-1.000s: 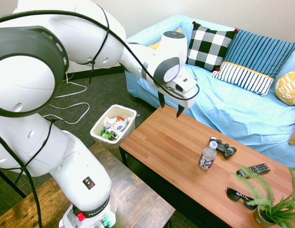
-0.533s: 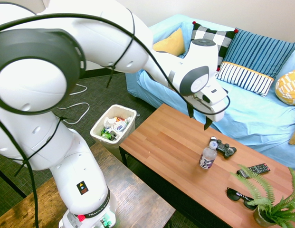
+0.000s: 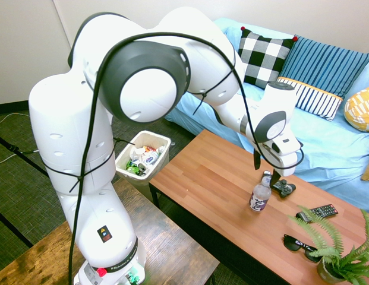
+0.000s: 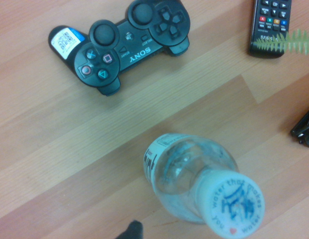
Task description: Throw the bottle in the trash bin
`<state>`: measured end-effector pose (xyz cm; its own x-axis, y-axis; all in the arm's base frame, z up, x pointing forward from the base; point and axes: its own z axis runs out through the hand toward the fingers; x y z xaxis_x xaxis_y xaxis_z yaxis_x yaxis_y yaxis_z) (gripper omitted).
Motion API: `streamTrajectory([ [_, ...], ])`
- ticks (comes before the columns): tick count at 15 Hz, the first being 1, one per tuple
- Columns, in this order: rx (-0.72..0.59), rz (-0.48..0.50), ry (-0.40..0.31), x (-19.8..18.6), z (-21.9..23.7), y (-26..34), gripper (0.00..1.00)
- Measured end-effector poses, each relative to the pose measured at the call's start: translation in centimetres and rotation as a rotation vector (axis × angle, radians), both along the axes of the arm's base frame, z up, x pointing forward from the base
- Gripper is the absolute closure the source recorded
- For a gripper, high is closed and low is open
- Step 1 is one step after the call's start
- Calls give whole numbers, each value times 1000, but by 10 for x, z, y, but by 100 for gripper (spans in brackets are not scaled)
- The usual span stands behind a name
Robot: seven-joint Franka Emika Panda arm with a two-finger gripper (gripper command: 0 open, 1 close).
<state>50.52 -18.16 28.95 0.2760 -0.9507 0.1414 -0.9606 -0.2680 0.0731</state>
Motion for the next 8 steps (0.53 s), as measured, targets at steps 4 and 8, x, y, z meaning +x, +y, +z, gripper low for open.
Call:
streamTrajectory([
  [4, 5, -20, 41, 10, -30, -8, 0],
  [8, 9, -33, 43, 17, -37, -12, 100],
])
